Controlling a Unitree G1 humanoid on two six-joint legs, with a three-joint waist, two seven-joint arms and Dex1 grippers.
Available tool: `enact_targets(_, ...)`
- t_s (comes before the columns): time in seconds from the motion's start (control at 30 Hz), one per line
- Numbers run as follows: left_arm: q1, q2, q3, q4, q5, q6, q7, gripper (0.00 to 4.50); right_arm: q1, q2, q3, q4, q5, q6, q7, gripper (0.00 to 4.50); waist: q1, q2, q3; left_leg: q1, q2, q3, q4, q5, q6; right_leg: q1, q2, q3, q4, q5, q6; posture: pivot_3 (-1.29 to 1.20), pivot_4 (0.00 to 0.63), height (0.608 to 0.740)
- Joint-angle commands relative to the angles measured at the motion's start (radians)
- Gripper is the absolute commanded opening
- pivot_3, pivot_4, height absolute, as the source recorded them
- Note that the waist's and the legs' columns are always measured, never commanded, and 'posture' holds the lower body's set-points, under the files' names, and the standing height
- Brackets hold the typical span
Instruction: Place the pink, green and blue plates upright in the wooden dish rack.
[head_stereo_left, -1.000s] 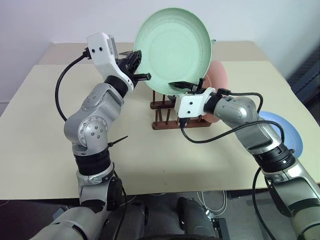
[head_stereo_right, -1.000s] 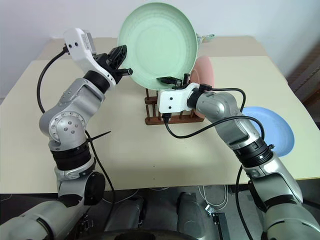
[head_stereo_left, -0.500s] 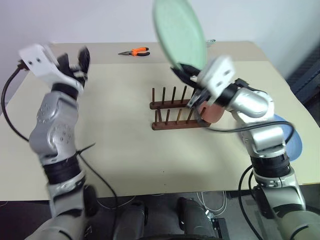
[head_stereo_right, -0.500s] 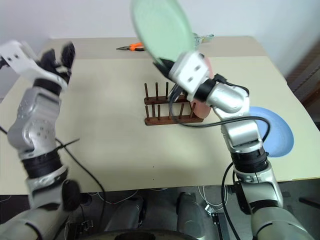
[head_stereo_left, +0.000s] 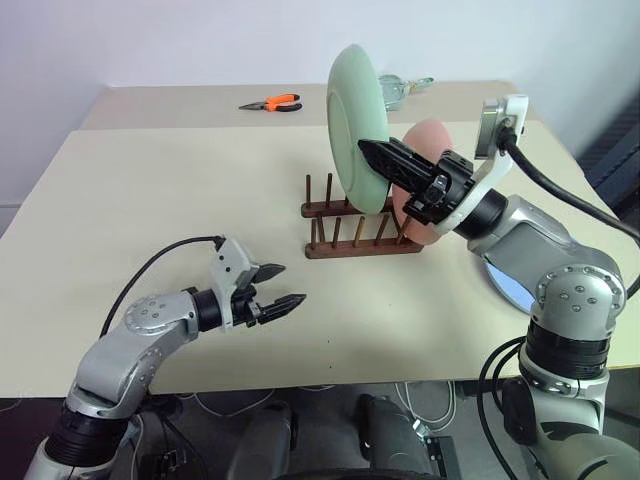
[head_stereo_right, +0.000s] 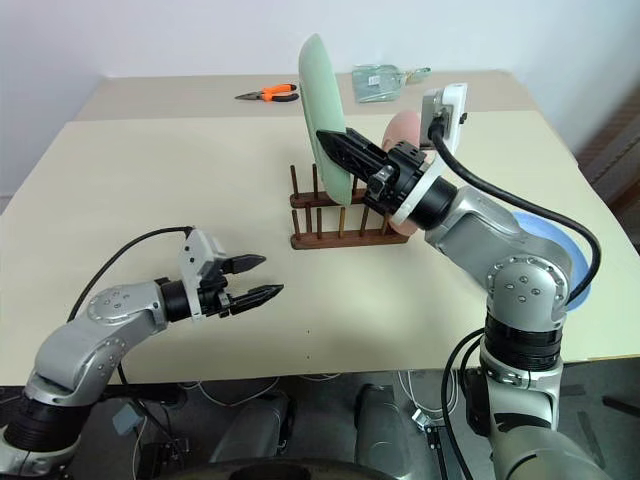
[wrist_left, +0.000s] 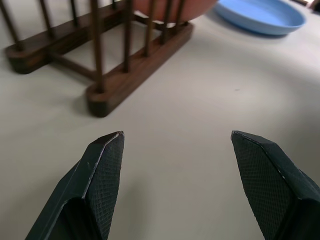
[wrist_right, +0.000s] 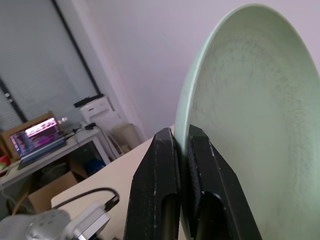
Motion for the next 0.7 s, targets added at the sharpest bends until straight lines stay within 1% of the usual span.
enact_targets(0.03, -0.015, -0.010, -0.009, -0.051, -0.014, 0.004, 0.001, 3.48, 0.000, -0.002, -0.025, 0.008, 0.011, -0.015, -0.031, 0.00, 0.000, 0.000, 0.000, 0.000, 0.000, 0.000, 0.000, 0.000, 0.000, 0.000, 0.000, 0.000, 0.000, 0.000, 0.000, 0.00, 0.150, 0.740)
enact_targets(0.3, -0.017, -0.024, -0.027, -0.056, 0.001, 0.005, 0.007, 3.48, 0.000, 0.008, -0.028, 0.057, 0.002, -0.015, -0.110, 0.00, -0.001, 0.000, 0.000, 0.000, 0.000, 0.000, 0.000, 0.000, 0.000, -0.001, 0.000, 0.000, 0.000, 0.000, 0.000, 0.00, 0.150, 0.740)
enact_targets(0.4, -0.018, -0.026, -0.032, -0.055, 0.004, 0.003, 0.008, 3.48, -0.004, 0.018, -0.032, 0.073, 0.031, -0.004, -0.145, 0.00, -0.001, 0.000, 0.000, 0.000, 0.000, 0.000, 0.000, 0.000, 0.000, -0.001, 0.000, 0.000, 0.000, 0.000, 0.000, 0.00, 0.150, 0.740)
enact_targets(0.47, -0.021, -0.027, -0.035, -0.054, 0.008, 0.001, 0.009, 3.51, -0.013, 0.016, -0.030, 0.078, 0.024, -0.008, -0.153, 0.70, 0.000, 0.000, 0.000, 0.000, 0.000, 0.000, 0.000, 0.000, 0.000, -0.001, 0.000, 0.000, 0.000, 0.000, 0.000, 0.00, 0.150, 0.740)
enact_targets(0.5, -0.022, -0.029, -0.036, -0.054, 0.008, 0.001, 0.010, 3.51, -0.019, 0.013, -0.028, 0.078, 0.009, -0.015, -0.155, 0.93, 0.000, 0.000, 0.000, 0.000, 0.000, 0.000, 0.000, 0.000, 0.000, 0.000, 0.000, 0.000, 0.000, 0.000, 0.000, 0.00, 0.150, 0.740)
enact_targets(0.53, -0.024, -0.030, -0.036, -0.054, 0.008, 0.002, 0.011, 3.51, -0.027, 0.005, -0.021, 0.076, -0.019, -0.023, -0.156, 1.50, 0.000, 0.000, 0.000, 0.000, 0.000, 0.000, 0.000, 0.000, 0.000, 0.000, 0.000, 0.000, 0.000, 0.000, 0.000, 0.00, 0.150, 0.740)
enact_targets(0.57, -0.025, -0.031, -0.037, -0.055, 0.008, 0.003, 0.012, 3.51, -0.035, -0.018, -0.001, 0.065, -0.079, -0.041, -0.144, 2.01, 0.000, 0.000, 0.000, 0.000, 0.000, 0.000, 0.000, 0.000, 0.000, 0.000, 0.000, 0.000, 0.000, 0.000, 0.000, 0.00, 0.150, 0.740)
enact_targets(0.63, -0.027, -0.032, -0.037, -0.055, 0.008, 0.003, 0.012, 3.51, -0.052, -0.069, 0.040, 0.037, -0.199, -0.092, -0.091, 2.89, 0.000, 0.000, 0.000, -0.001, 0.000, 0.000, 0.000, 0.000, 0.000, -0.001, 0.000, 0.000, 0.000, 0.000, 0.000, 0.00, 0.150, 0.740)
enact_targets(0.7, -0.029, -0.033, -0.039, -0.054, 0.008, 0.004, 0.012, 3.51, -0.068, -0.150, 0.075, 0.009, -0.320, -0.164, -0.003, 2.89, 0.000, 0.001, 0.000, -0.001, 0.000, 0.001, 0.000, 0.000, 0.000, -0.001, 0.000, 0.000, 0.000, -0.002, 0.003, 0.00, 0.150, 0.740)
